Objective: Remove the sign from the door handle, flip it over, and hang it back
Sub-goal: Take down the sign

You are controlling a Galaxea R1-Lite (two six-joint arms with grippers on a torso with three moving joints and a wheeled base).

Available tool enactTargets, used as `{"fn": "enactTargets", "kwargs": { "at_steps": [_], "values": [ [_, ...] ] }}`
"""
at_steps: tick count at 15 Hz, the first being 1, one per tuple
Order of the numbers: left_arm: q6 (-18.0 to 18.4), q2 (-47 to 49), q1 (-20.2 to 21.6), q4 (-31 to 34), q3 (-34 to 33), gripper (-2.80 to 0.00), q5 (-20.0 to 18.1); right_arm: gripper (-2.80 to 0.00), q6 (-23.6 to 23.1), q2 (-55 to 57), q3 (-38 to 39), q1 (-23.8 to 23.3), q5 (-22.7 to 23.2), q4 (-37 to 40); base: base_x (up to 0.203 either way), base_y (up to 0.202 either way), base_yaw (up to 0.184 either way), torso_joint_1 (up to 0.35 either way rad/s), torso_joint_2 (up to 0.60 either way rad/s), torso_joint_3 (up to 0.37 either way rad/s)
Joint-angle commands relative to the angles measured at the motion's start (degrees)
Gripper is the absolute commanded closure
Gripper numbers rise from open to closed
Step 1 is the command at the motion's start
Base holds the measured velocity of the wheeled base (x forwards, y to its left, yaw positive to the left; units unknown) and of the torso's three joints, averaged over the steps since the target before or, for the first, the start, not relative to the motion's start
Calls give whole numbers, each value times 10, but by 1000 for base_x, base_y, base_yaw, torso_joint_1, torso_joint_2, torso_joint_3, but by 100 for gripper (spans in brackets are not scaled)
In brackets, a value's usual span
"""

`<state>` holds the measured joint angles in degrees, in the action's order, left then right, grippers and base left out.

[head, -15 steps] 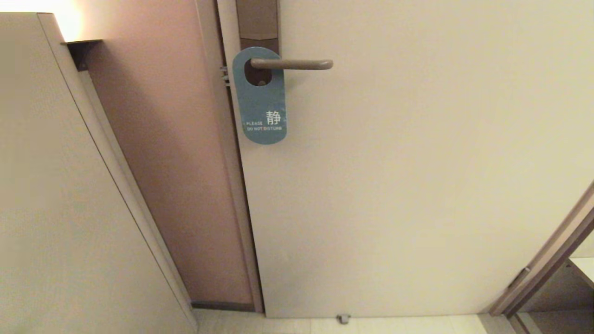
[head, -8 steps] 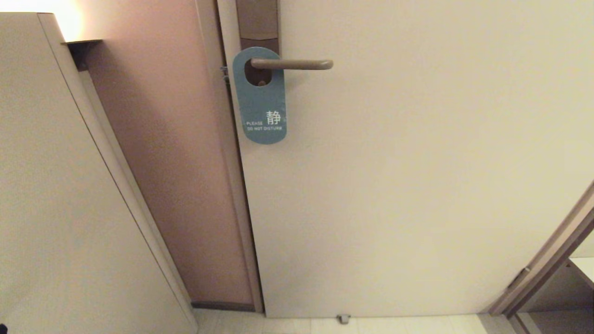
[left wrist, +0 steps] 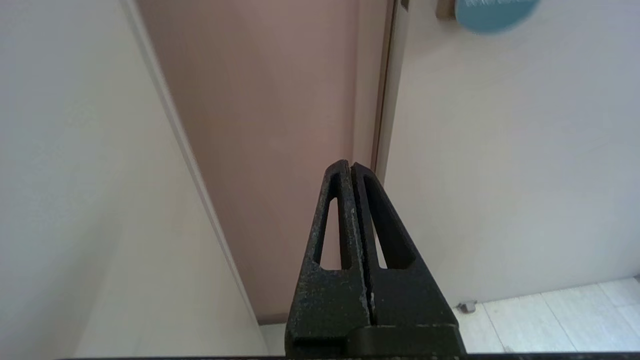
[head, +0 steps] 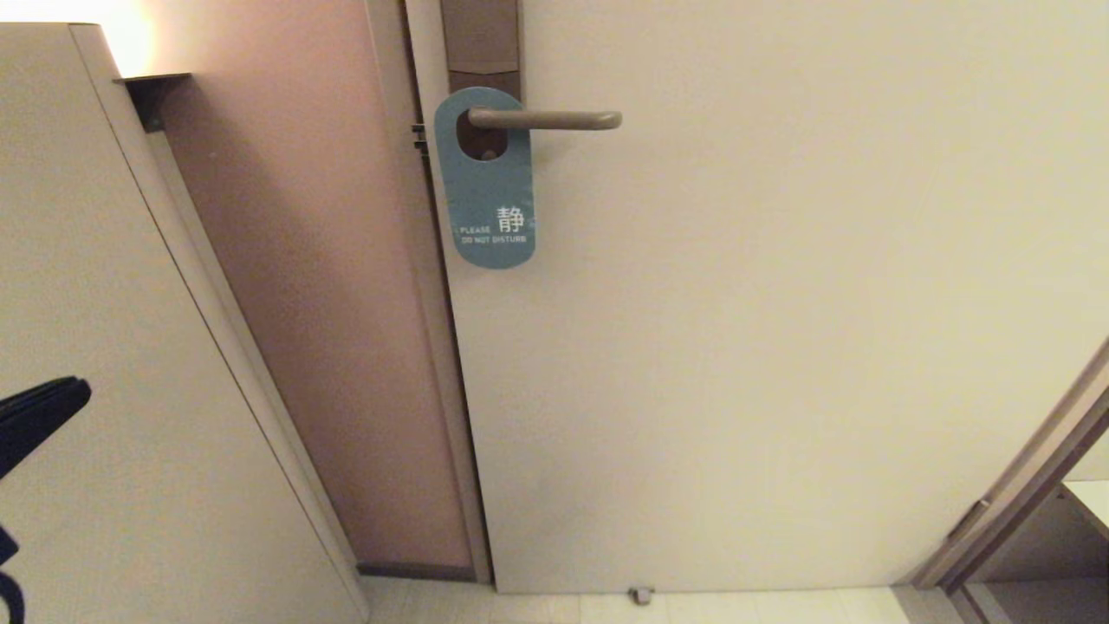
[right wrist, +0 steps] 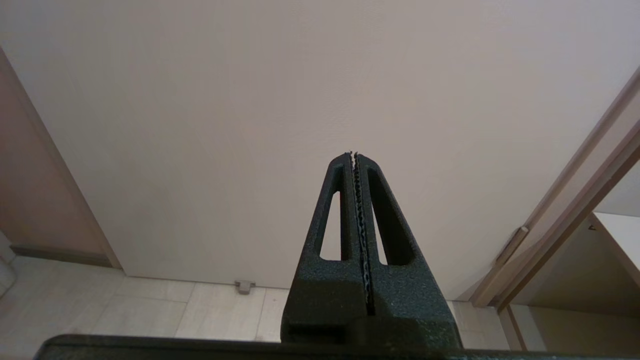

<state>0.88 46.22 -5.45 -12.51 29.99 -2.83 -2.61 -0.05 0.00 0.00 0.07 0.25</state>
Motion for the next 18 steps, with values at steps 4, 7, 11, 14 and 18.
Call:
{"fn": "enactTargets", "kwargs": {
  "at_steps": [4, 7, 11, 14, 18],
  "values": [
    [0, 155, -1, -12, 83, 0, -30, 0, 0, 0, 0, 0, 0, 0, 0, 0, 0, 0, 0, 0],
    [0, 216, 0, -14, 129, 0, -61, 0, 0, 0, 0, 0, 0, 0, 0, 0, 0, 0, 0, 0],
    [0, 277, 10, -80, 146, 0, -125, 0, 0, 0, 0, 0, 0, 0, 0, 0, 0, 0, 0, 0],
    [2, 317, 15, -130, 146, 0, -206, 0, 0, 0, 0, 0, 0, 0, 0, 0, 0, 0, 0, 0],
    [4, 360, 40, -133, 162, 0, -315, 0, 0, 0, 0, 0, 0, 0, 0, 0, 0, 0, 0, 0]
  ]
}}
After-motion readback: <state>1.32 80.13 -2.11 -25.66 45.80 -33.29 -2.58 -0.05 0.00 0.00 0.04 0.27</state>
